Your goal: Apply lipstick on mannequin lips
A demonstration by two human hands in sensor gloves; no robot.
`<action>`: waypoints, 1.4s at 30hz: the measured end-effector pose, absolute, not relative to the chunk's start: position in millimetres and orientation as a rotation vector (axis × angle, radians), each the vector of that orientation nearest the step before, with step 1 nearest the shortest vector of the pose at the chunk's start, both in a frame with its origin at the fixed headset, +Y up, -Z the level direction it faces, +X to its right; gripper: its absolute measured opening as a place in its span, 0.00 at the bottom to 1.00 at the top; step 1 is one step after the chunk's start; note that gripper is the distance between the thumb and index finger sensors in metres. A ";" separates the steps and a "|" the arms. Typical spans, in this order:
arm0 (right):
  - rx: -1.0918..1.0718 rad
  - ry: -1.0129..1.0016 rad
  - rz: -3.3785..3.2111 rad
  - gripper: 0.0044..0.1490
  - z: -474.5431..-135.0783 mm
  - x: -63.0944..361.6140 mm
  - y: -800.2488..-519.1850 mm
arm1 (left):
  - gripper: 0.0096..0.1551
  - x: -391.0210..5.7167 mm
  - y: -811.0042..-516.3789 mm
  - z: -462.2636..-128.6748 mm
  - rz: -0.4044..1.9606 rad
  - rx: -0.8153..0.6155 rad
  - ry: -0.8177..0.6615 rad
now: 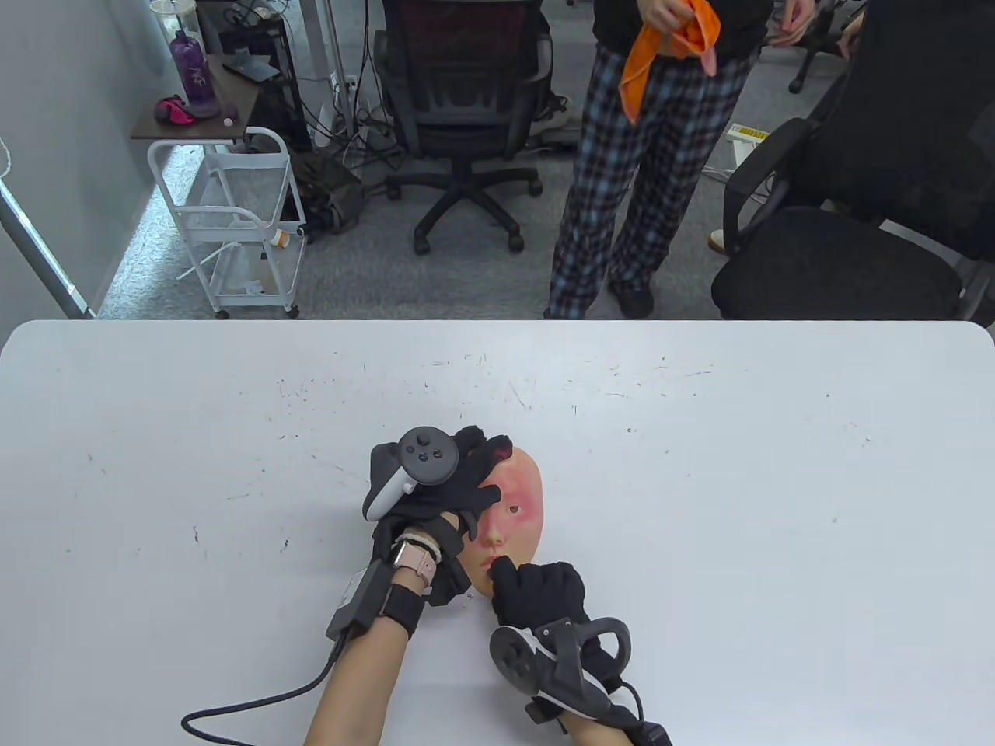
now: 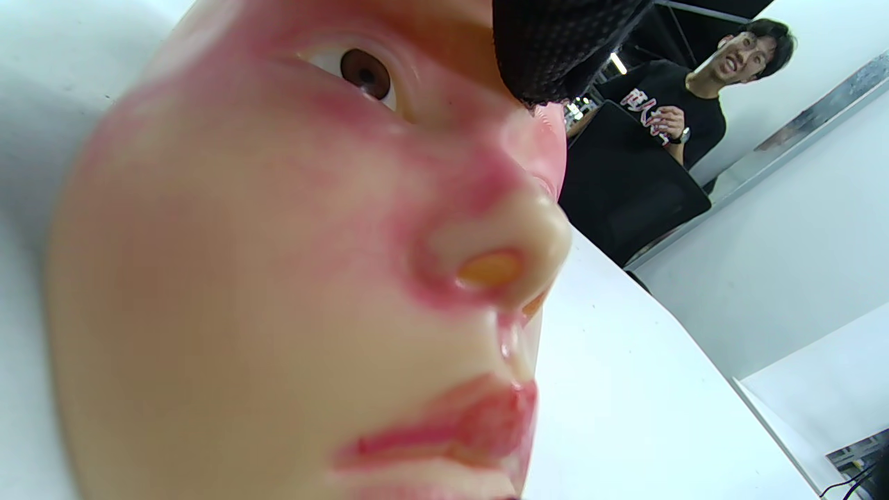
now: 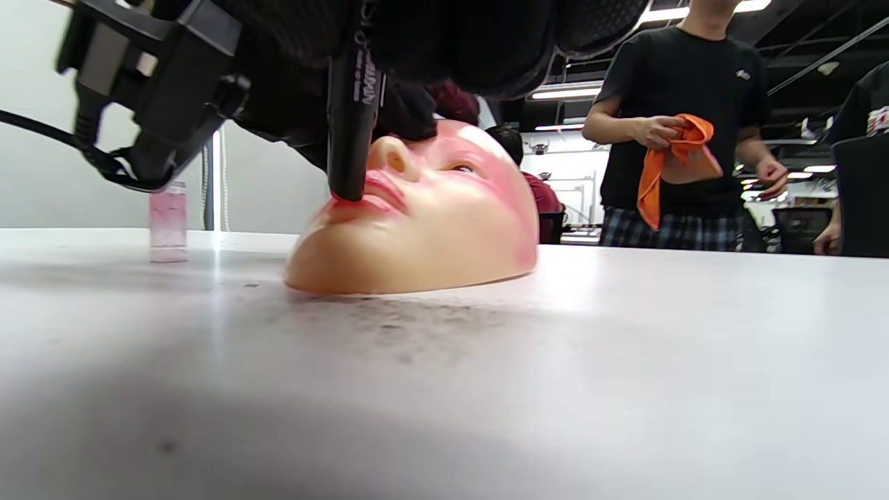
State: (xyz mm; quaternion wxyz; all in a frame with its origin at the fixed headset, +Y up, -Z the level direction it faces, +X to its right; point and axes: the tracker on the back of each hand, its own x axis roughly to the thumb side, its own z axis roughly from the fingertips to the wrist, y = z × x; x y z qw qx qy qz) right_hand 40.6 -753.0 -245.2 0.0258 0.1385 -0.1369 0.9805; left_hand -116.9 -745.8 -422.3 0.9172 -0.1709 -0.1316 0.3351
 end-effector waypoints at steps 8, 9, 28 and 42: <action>0.509 -0.469 3.065 0.29 -244.1 22.9 -757.0 | 0.42 -116.9 -745.9 -422.1 0.689 -0.351 -0.271; 0.499 -0.490 3.094 0.29 -244.0 21.9 -756.2 | 0.42 -116.9 -745.9 -422.1 0.688 -0.350 -0.271; 0.563 -0.533 3.143 0.29 -240.1 20.2 -755.2 | 0.42 -117.1 -746.1 -422.0 0.689 -0.351 -0.272; 0.651 -0.637 3.266 0.29 -238.7 3.7 -758.0 | 0.42 -117.0 -746.2 -422.1 0.683 -0.352 -0.277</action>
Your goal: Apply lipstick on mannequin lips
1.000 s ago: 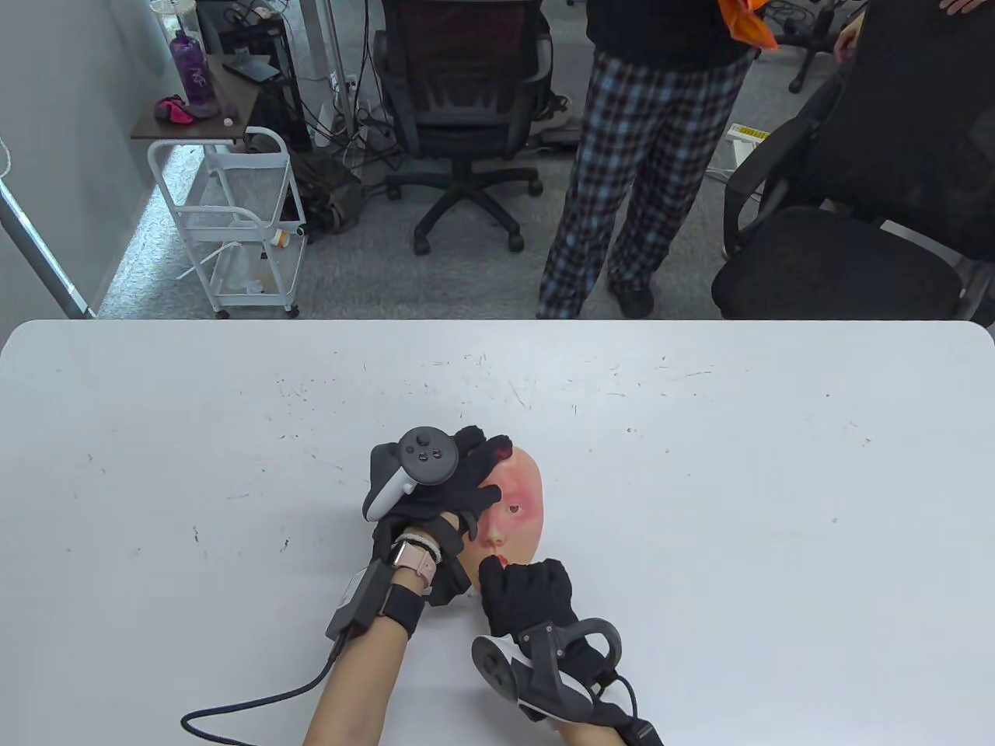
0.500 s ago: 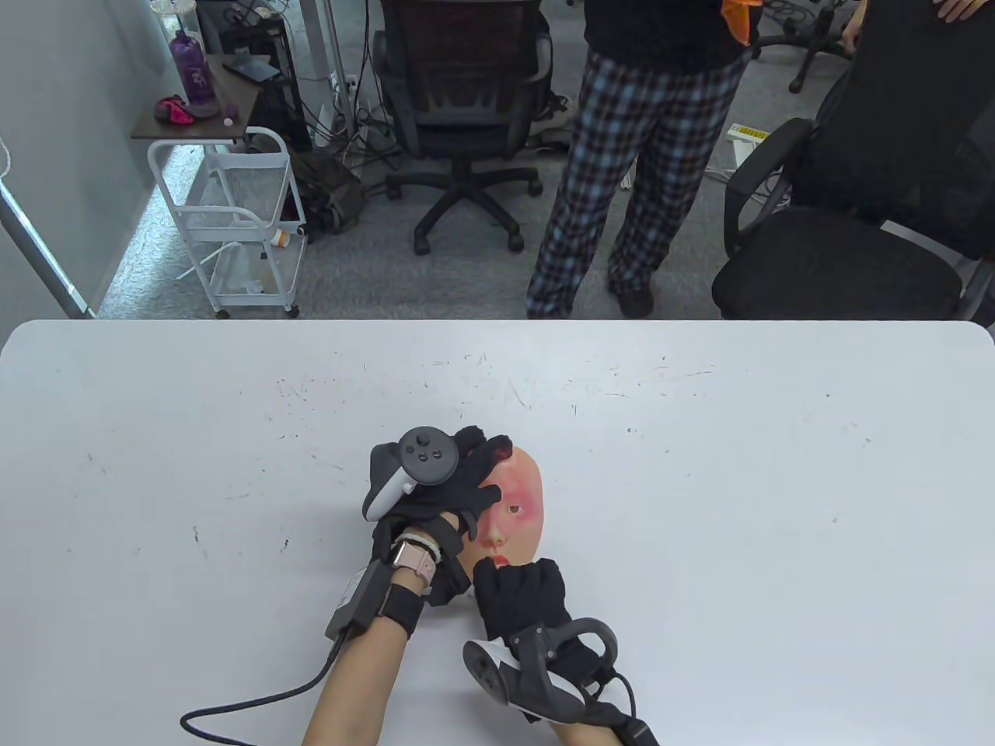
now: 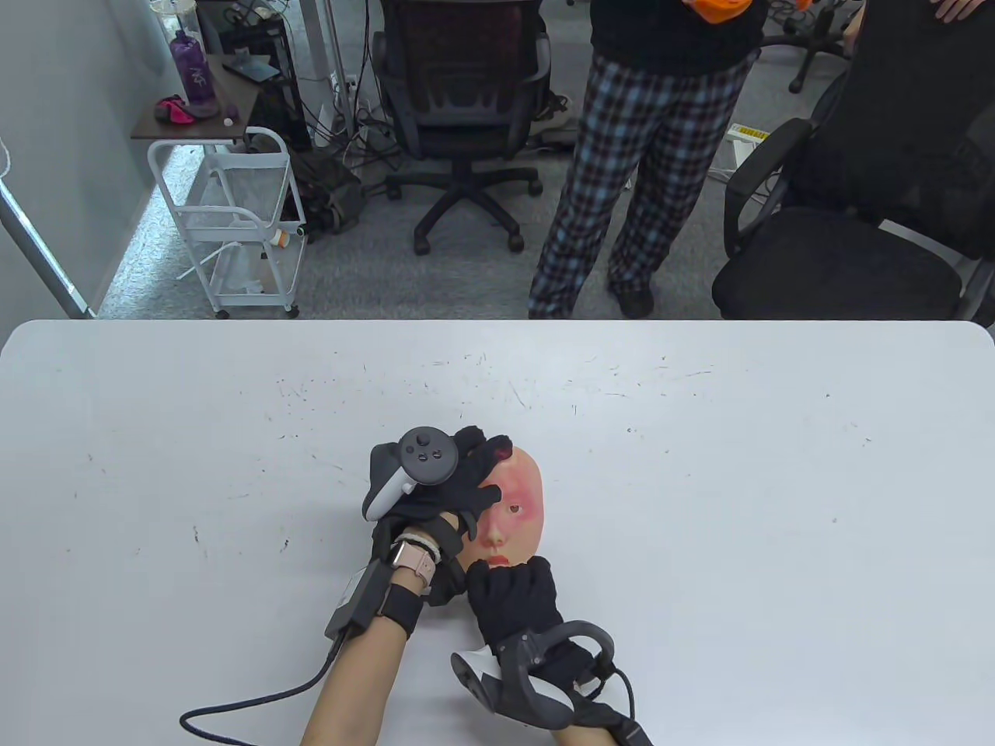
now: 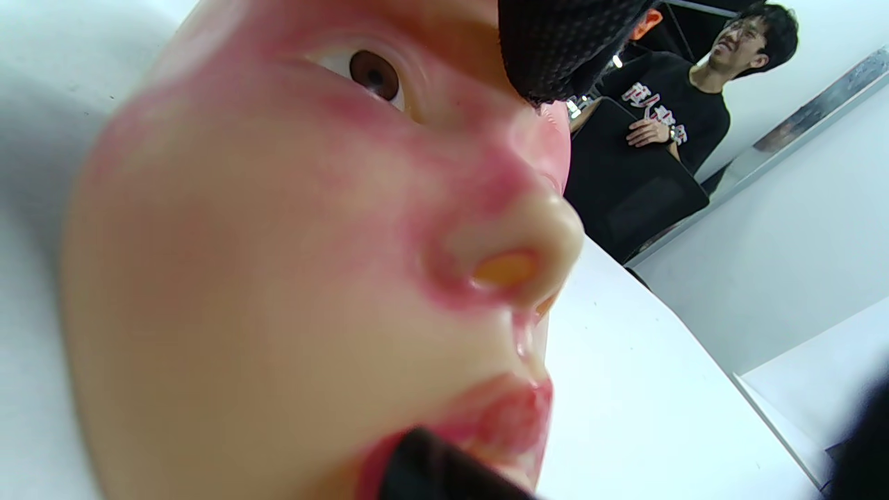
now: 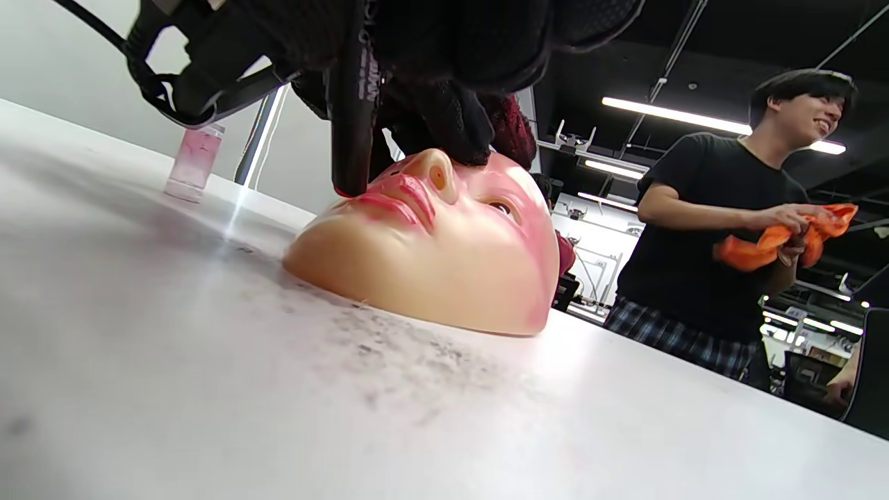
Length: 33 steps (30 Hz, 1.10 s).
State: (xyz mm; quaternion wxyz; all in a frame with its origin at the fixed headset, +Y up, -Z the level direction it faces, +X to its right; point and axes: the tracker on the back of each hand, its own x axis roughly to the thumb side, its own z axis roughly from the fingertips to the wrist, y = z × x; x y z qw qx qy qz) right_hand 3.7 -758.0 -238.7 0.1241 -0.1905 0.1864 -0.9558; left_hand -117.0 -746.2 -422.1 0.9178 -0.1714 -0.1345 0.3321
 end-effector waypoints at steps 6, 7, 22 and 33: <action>-0.498 0.543 -2.801 0.29 -235.9 15.4 -752.8 | 0.42 -117.2 -746.6 -422.2 0.692 -0.354 -0.274; -0.506 0.547 -2.819 0.29 -235.6 16.4 -753.3 | 0.42 -117.2 -746.5 -422.2 0.692 -0.355 -0.274; -0.542 0.489 -2.849 0.29 -233.8 14.6 -756.9 | 0.42 -117.1 -747.1 -422.2 0.689 -0.354 -0.270; -0.528 0.552 -2.870 0.29 -235.3 14.5 -754.3 | 0.42 -117.4 -747.3 -422.5 0.695 -0.354 -0.272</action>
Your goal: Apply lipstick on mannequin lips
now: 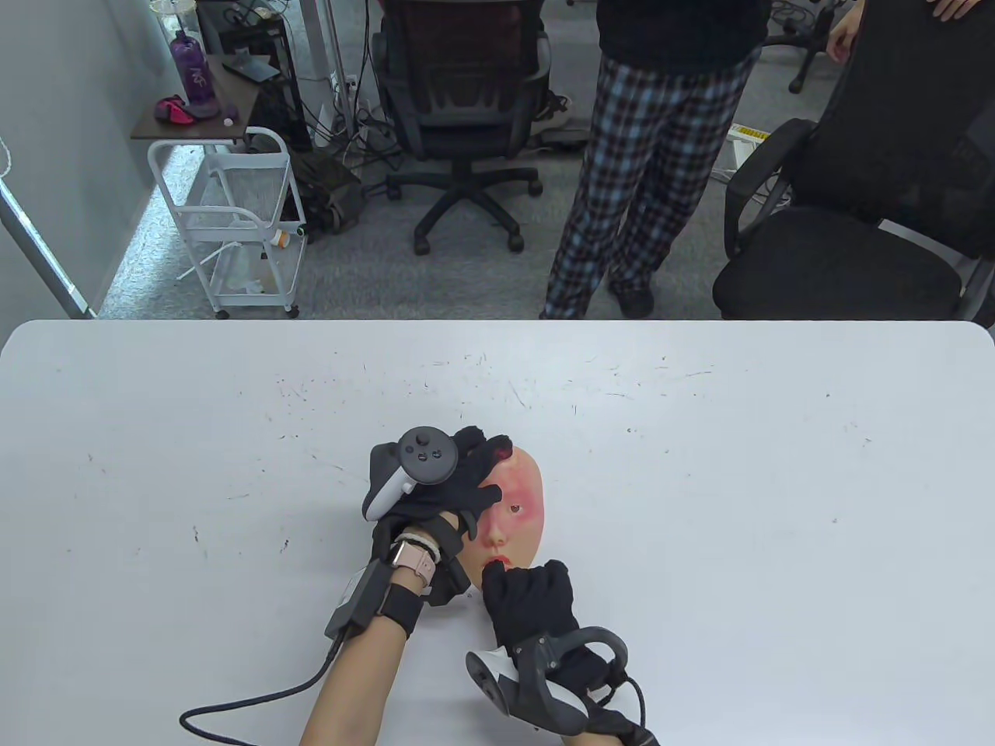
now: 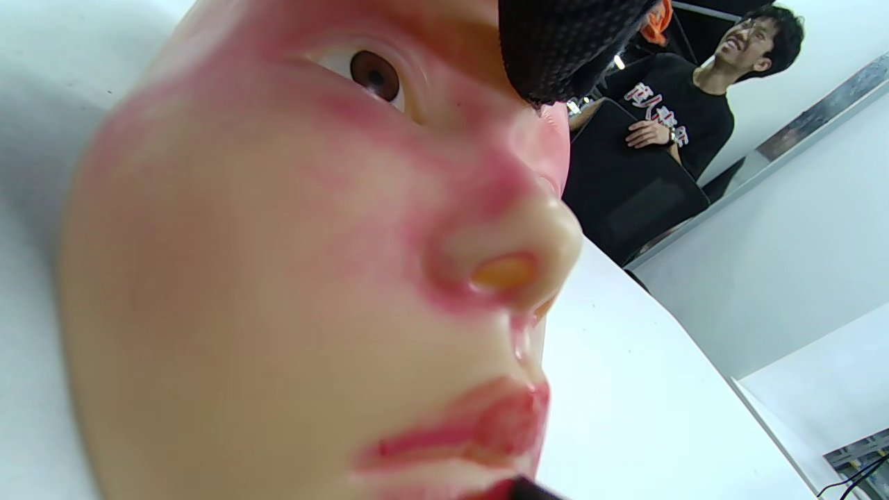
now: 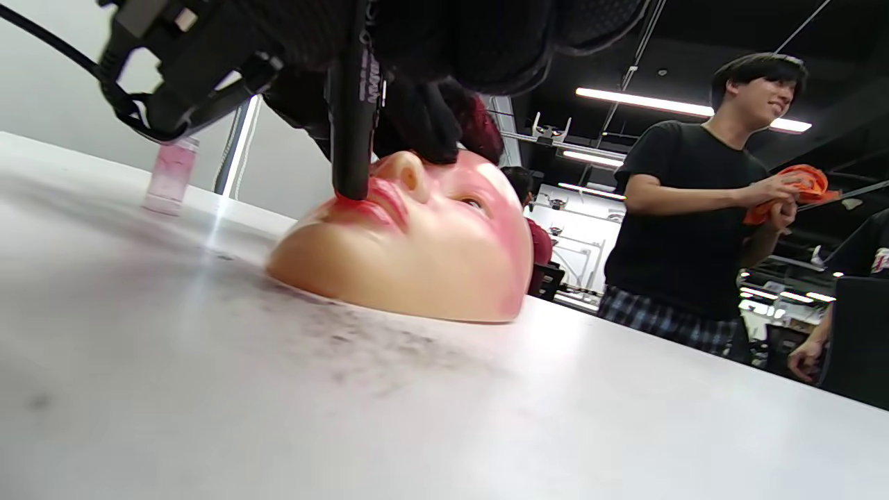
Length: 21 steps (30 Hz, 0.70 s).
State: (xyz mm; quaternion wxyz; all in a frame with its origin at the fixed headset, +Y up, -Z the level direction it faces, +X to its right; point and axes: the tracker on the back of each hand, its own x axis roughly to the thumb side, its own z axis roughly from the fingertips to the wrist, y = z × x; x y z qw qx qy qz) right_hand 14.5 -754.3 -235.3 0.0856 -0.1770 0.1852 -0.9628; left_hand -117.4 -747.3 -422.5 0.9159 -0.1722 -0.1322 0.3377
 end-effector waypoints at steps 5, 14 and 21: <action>-0.539 0.521 -2.795 0.28 -240.1 0.6 -756.9 | 0.42 -117.8 -747.3 -422.6 0.677 -0.354 -0.280; -0.501 0.551 -2.833 0.29 -235.6 15.0 -752.3 | 0.42 -118.3 -747.8 -422.6 0.698 -0.355 -0.274; -0.547 0.504 -2.820 0.29 -238.9 3.3 -755.7 | 0.42 -118.6 -747.7 -422.6 0.688 -0.354 -0.277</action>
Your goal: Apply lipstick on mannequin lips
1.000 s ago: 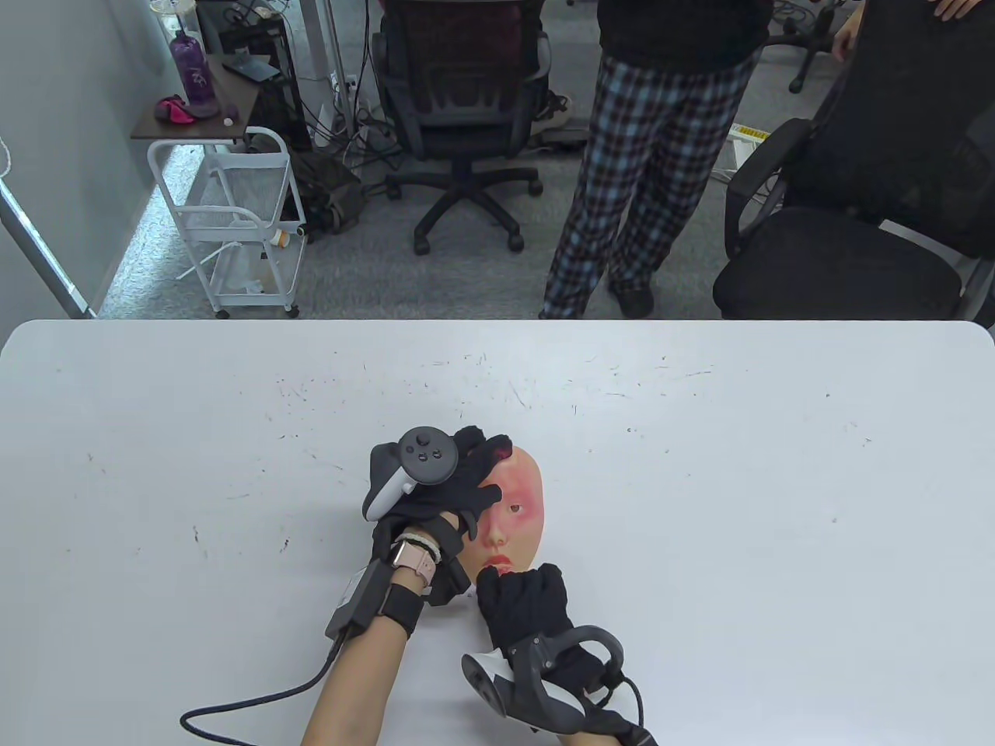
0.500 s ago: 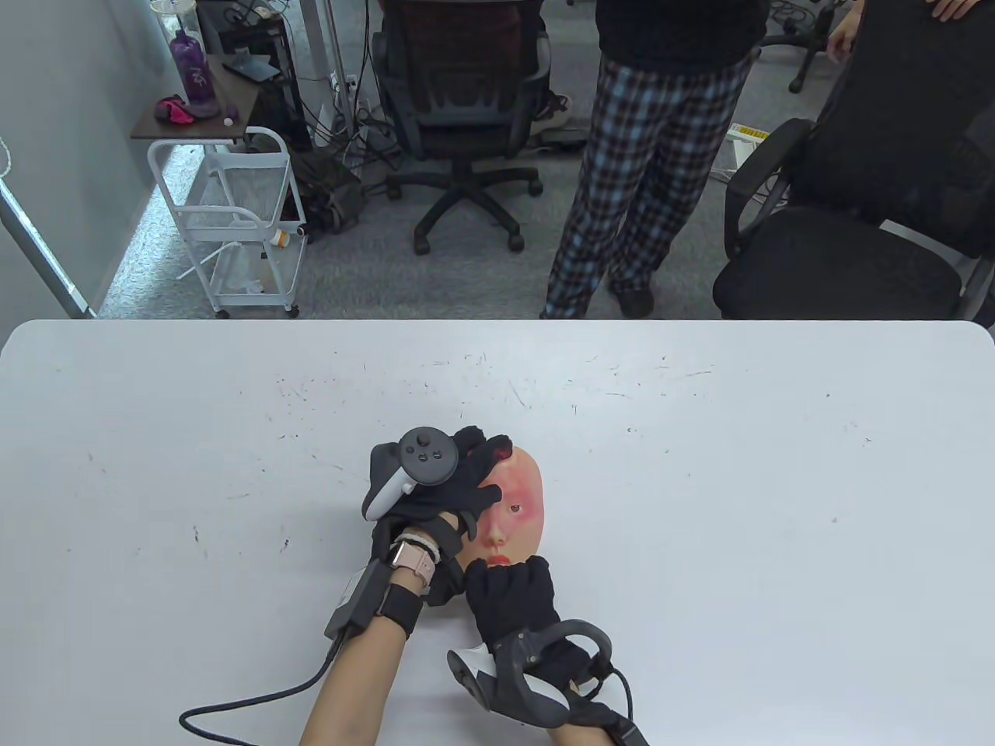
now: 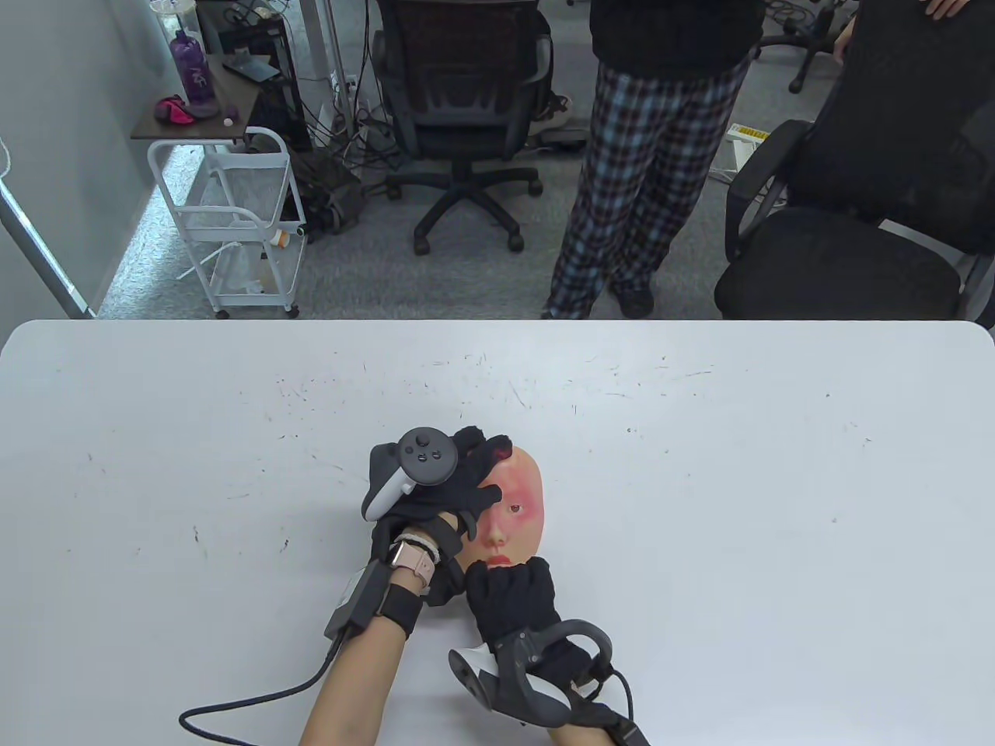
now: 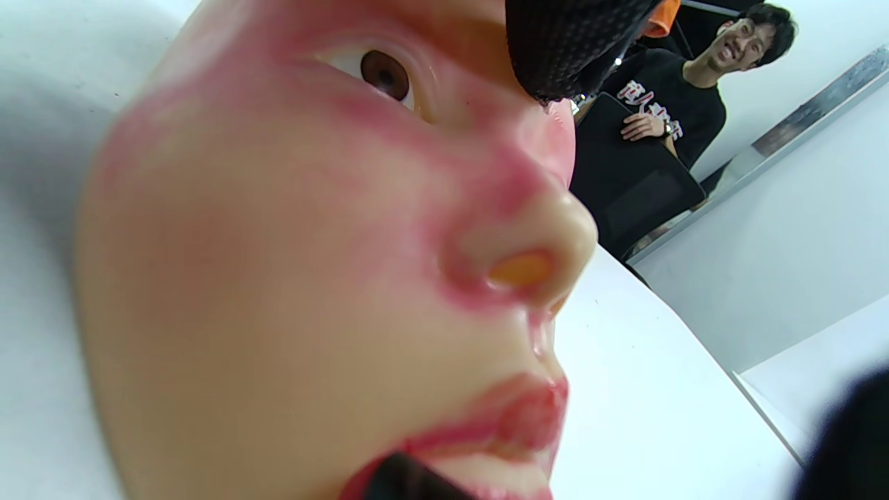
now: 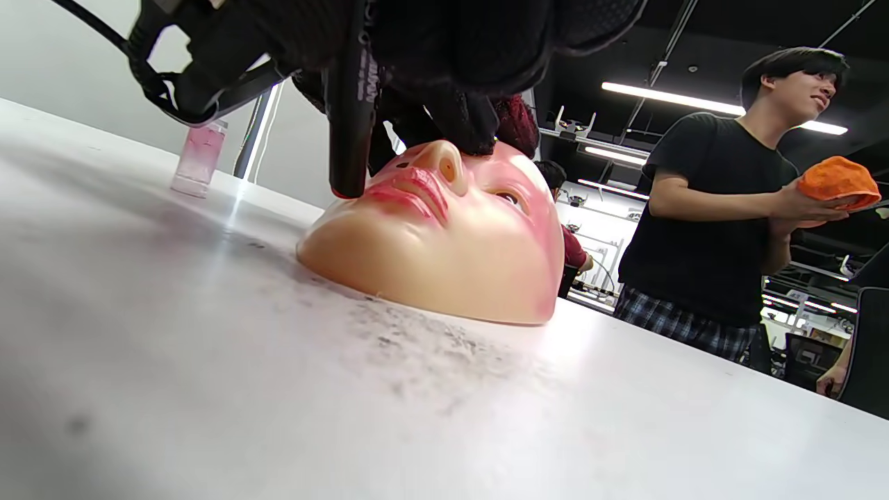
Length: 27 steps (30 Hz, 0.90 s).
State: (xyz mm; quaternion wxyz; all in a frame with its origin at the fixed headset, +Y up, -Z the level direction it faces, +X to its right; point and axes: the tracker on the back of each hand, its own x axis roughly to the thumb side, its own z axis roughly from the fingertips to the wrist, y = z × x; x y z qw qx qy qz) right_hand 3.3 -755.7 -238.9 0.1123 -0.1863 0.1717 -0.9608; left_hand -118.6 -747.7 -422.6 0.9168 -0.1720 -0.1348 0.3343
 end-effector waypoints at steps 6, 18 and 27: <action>-0.507 0.542 -2.814 0.29 -233.0 13.1 -751.9 | 0.42 -117.9 -748.1 -422.4 0.700 -0.355 -0.272; -0.538 0.505 -2.821 0.28 -242.3 1.9 -756.2 | 0.42 -118.2 -748.2 -422.5 0.690 -0.354 -0.277; -0.527 0.553 -2.797 0.29 -236.5 10.2 -754.1 | 0.42 -117.9 -748.5 -422.1 0.702 -0.355 -0.272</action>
